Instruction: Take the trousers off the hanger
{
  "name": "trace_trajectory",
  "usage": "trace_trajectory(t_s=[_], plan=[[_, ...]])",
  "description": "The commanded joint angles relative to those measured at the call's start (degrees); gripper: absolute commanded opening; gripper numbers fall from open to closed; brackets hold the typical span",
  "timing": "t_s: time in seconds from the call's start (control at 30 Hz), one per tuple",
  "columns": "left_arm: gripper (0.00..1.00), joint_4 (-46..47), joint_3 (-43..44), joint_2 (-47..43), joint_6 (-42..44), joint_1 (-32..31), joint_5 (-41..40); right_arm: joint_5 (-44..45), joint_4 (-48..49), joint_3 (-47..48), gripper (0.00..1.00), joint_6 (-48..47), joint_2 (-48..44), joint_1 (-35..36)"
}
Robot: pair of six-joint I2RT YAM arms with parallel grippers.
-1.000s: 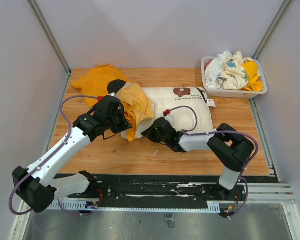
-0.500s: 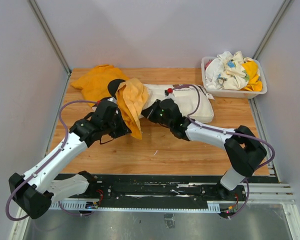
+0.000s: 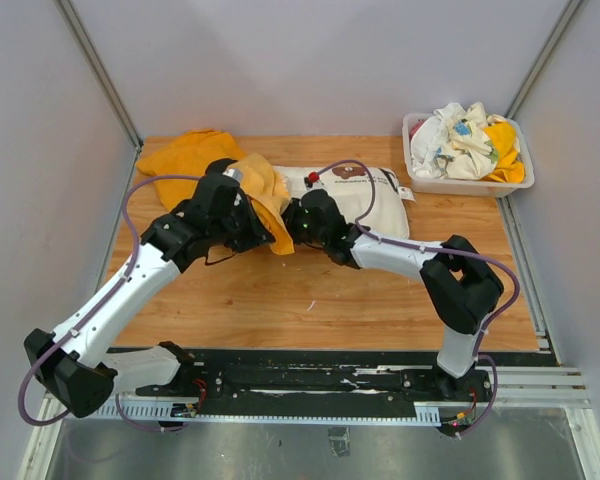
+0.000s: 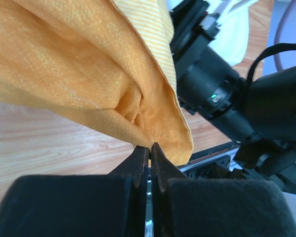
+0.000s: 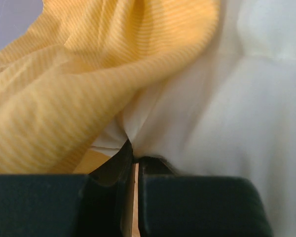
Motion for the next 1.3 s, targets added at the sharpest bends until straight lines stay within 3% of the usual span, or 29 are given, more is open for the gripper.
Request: trace_trajectory(t_s=[0.0,0.17,0.37,0.63,0.77,1.0,1.27], plan=[[0.00,4.1,5.4,3.0,1.2,-0.5,6.2,-1.4,1.5,5.0,0.01,-3.0,2.9,1.1],[0.00,7.5,7.5,6.7,0.5,-0.5,10.6,-4.2,1.7,6.6,0.01,-2.1,5.4,1.8],[0.00,7.3,5.5,6.2,1.1,-0.5,10.3,-4.9,-0.6,6.4,0.01,-5.8,0.8,1.9],[0.00,5.6,12.6,7.8,2.2,-0.5,14.8,-7.8,-4.1,5.9,0.01,-9.6,-7.9,2.3],[0.00,6.5,18.7,9.9,1.0,-0.5,19.6,-7.9,-6.9,8.3,0.01,-10.5,-7.7,2.5],[0.00,0.4,34.5,15.3,2.2,-0.5,20.9,-8.0,-18.9,15.7,0.01,-10.4,-8.4,3.0],[0.00,5.1,34.0,14.6,-1.7,2.8,29.8,-5.2,-35.9,17.6,0.01,-9.2,-19.4,4.0]])
